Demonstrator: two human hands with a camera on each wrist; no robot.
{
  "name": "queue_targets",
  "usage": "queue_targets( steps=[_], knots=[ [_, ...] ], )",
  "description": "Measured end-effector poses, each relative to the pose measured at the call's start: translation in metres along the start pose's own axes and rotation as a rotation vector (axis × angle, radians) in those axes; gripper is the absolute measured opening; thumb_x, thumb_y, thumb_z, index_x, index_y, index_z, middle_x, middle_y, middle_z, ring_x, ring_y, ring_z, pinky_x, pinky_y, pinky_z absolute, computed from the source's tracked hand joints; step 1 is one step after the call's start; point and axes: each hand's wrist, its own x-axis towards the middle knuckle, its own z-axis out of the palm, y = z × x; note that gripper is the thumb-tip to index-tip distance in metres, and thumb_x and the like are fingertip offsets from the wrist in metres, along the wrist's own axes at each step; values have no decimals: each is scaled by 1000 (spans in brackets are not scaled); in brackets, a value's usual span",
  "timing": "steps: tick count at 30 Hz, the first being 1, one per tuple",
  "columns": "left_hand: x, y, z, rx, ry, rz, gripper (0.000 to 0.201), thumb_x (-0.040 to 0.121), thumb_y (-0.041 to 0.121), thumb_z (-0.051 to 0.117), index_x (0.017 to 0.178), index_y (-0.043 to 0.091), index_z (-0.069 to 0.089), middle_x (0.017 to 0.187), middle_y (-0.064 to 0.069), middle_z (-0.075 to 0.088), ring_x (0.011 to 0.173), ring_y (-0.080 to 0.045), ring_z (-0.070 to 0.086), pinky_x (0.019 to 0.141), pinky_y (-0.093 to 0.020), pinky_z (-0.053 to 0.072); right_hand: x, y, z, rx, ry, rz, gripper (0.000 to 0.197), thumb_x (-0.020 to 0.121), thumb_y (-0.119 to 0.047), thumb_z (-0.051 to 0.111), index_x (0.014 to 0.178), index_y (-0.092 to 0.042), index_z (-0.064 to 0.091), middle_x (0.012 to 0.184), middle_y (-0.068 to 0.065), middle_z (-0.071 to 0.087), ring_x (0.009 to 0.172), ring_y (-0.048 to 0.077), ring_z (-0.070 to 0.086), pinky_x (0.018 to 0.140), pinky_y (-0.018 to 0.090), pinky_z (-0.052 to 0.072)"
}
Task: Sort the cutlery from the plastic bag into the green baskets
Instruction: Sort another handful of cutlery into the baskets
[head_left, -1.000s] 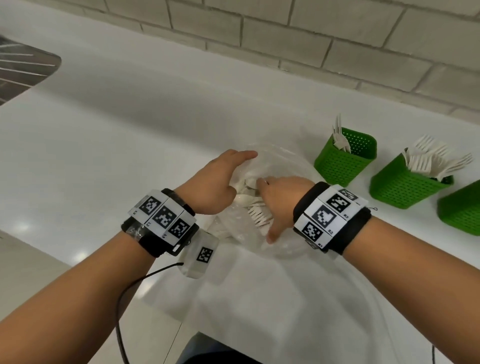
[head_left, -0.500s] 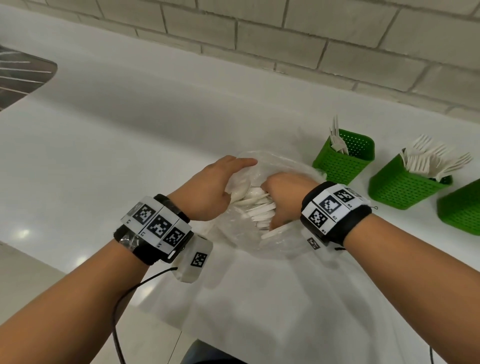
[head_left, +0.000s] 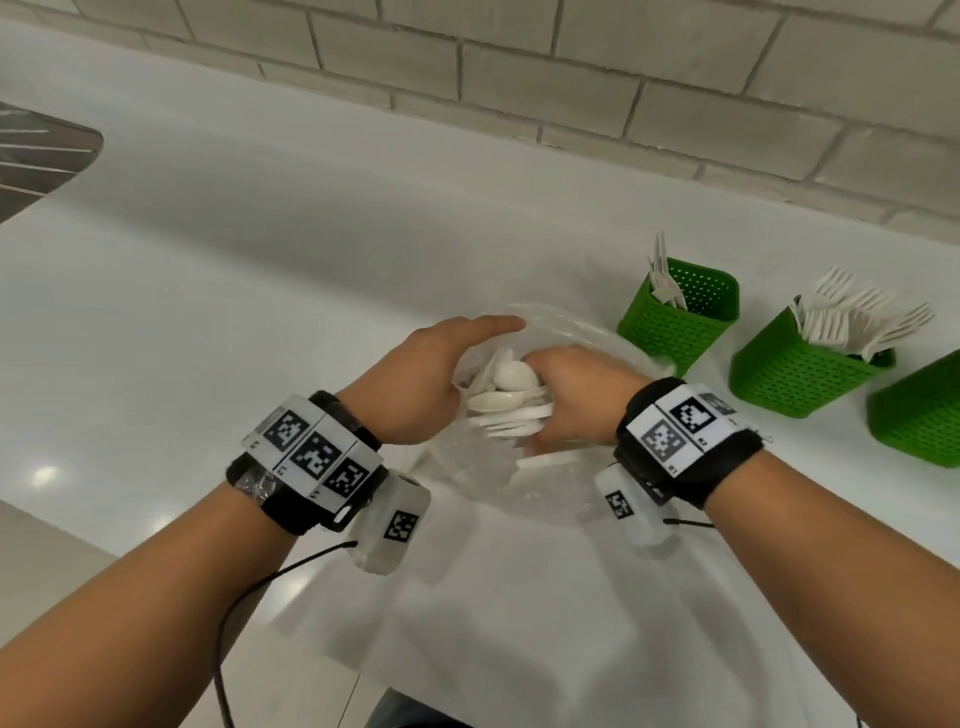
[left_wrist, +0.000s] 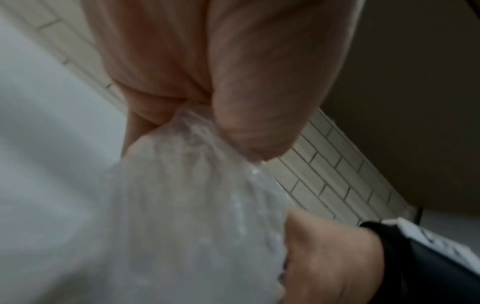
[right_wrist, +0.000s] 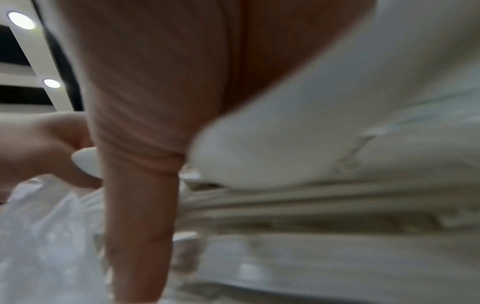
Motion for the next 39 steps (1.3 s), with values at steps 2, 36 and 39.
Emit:
queue_targets(
  steps=[2, 36, 39],
  knots=[
    [3, 6, 2, -68, -12, 26, 85, 75, -15, 42, 144, 35, 42, 142, 4, 51, 133, -7, 43, 105, -13, 36, 5, -11, 9, 31, -13, -60, 51, 59, -32, 88, 99, -17, 59, 90, -3, 66, 80, 17, 63, 71, 32, 53],
    [20, 123, 36, -649, 70, 281, 81, 70, 31, 86, 138, 20, 43, 130, 11, 57, 120, -1, 55, 100, -24, 46, -104, 10, -29, 1021, 840, -194, 7, 83, -9, 73, 87, -9, 67, 74, 3, 67, 73, 14, 67, 68, 29, 54],
    [40, 156, 76, -737, 52, 280, 42, 72, 11, 85, 108, 14, 63, 96, 11, 70, 94, -2, 67, 83, -18, 51, -120, 28, -11, 800, 829, -118, 20, 84, -32, 60, 90, -13, 64, 85, 0, 65, 82, -6, 62, 70, 15, 50]
  ],
)
